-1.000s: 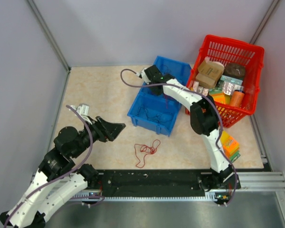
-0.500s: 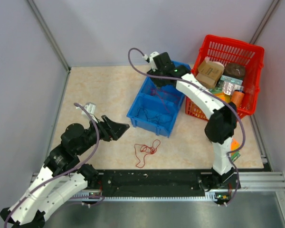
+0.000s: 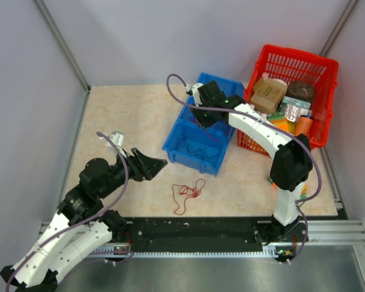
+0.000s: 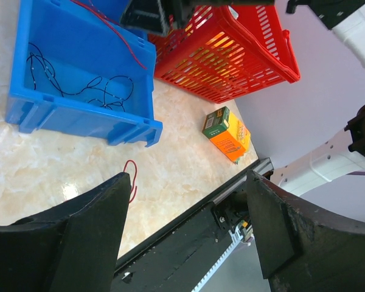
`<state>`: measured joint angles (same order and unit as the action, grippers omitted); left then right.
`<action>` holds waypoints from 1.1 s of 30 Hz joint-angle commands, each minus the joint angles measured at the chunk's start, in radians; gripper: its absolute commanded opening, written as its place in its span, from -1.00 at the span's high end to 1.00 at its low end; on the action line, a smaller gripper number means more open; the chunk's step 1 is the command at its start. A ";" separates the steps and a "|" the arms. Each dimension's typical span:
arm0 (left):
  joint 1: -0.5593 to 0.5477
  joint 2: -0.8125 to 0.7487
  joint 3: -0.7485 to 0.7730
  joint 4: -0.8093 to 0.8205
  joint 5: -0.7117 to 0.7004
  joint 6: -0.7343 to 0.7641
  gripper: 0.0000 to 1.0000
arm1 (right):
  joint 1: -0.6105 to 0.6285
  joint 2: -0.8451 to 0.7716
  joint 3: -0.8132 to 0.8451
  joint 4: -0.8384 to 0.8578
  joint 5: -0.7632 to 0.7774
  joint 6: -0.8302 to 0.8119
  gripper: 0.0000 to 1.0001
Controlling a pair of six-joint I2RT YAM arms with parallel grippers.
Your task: Untangle the cables
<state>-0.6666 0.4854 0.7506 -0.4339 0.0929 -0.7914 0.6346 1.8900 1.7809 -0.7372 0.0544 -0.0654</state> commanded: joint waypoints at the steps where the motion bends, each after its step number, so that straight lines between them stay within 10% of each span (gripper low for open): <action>1: 0.001 -0.019 -0.003 0.029 -0.009 -0.002 -0.61 | 0.037 -0.011 -0.064 0.082 -0.004 0.024 0.24; 23: 0.002 0.005 -0.016 0.043 0.008 -0.006 -0.61 | 0.077 0.026 -0.080 0.145 0.165 -0.045 0.98; 33: 0.002 0.133 -0.051 0.017 0.100 -0.006 -0.61 | 0.060 0.018 0.018 0.154 0.202 -0.264 1.00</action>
<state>-0.6666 0.5552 0.7303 -0.4328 0.1284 -0.7948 0.7086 1.9331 1.7184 -0.6212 0.2241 -0.2005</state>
